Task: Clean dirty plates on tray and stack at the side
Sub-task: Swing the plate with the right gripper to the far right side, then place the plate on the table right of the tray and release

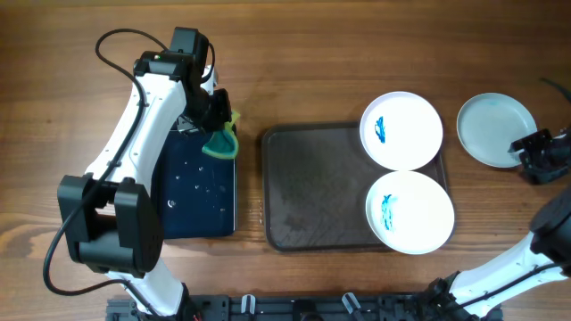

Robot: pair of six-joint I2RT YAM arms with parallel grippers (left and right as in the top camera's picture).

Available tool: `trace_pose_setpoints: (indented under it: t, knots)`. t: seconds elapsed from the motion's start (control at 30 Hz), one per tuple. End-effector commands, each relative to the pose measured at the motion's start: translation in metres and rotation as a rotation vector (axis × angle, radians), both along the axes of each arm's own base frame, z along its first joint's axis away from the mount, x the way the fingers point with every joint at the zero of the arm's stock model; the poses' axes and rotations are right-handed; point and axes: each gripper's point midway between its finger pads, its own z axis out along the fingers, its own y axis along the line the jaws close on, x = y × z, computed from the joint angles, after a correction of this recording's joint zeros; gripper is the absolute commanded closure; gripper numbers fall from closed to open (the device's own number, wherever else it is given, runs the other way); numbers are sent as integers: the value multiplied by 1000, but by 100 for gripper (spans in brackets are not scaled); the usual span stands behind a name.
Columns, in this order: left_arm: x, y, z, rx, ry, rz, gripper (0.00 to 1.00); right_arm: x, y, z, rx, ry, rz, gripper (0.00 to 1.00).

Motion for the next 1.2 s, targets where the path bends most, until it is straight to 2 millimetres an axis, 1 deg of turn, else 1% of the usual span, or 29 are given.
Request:
trace_pose_setpoints:
  t: [0.0, 0.03, 0.07, 0.1, 0.13, 0.17, 0.2, 0.23, 0.27, 0.3, 0.33, 0.37, 0.43, 0.47, 0.53, 0.57, 0.67, 0.73, 0.8, 0.83, 0.87, 0.9, 1.0, 1.03, 1.1, 1.17]
  knots:
    - [4, 2, 12, 7, -37, 8, 96, 36, 5, 86, -134, -148, 89, 40]
    - [4, 2, 12, 7, -37, 8, 96, 41, 14, 103, -149, -164, 125, 39]
    - [5, 4, 11, 19, -38, 9, 96, 44, 29, 117, -154, -172, 178, 39]
    - [5, 10, 11, 51, -40, 14, 96, 46, 47, 123, -143, -170, 224, 38]
    - [5, 15, 9, 80, -40, 18, 96, 47, 63, 125, -124, -168, 271, 38]
    - [4, 15, 8, 82, -36, 15, 96, 47, 78, 124, -99, -162, 312, 37]
    - [0, 17, 4, 84, -23, 14, 96, 46, 106, 122, -41, -147, 388, 37]
    - [-5, 20, -3, 92, -2, 11, 96, 45, 124, 121, -14, -131, 439, 37]
    - [-13, 23, -13, 99, 26, 10, 96, 44, 138, 120, -3, -117, 474, 37]
    - [-18, 25, -20, 100, 44, 14, 96, 45, 147, 119, 4, -110, 497, 37]
    - [-26, 28, -33, 104, 72, 18, 96, 45, 160, 119, 13, -99, 526, 37]
    - [-32, 30, -44, 104, 88, 22, 96, 46, 166, 118, 17, -97, 531, 38]
    - [-46, 30, -65, 92, 122, 24, 96, 44, 170, 112, 25, -86, 524, 38]
    - [-52, 29, -75, 85, 131, 33, 96, 43, 168, 105, 14, -79, 526, 38]
    - [-58, 27, -82, 70, 143, 32, 96, 42, 162, 88, -24, -65, 547, 38]
    - [-58, 27, -82, 70, 144, 32, 96, 41, 158, 81, -50, -55, 552, 38]
    - [-56, 26, -82, 62, 137, 32, 96, 43, 150, 72, -112, -56, 597, 37]
    - [-52, 25, -82, 56, 123, 31, 96, 41, 151, 61, -113, -54, 609, 37]
    - [-48, 22, -82, 42, 103, 30, 96, 32, 155, 34, -87, -30, 615, 38]
    - [-47, 22, -82, 38, 102, 30, 96, 29, 159, 24, -67, -28, 618, 38]
    - [-47, 20, -81, 29, 102, 29, 96, 28, 164, 18, -39, -40, 623, 40]
    - [-47, 18, -81, 19, 102, 29, 96, 33, 170, 17, -18, -77, 630, 41]
    - [-47, 18, -81, 19, 102, 29, 96, 45, 175, 19, 0, -143, 639, 42]
    - [-47, 18, -81, 19, 102, 29, 96, 46, 176, 18, 5, -146, 638, 45]
    - [-47, 18, -81, 19, 102, 29, 96, 49, 182, 10, 47, -158, 644, 58]
    - [-46, 18, -81, 18, 97, 29, 96, 51, 188, -1, 93, -161, 648, 66]
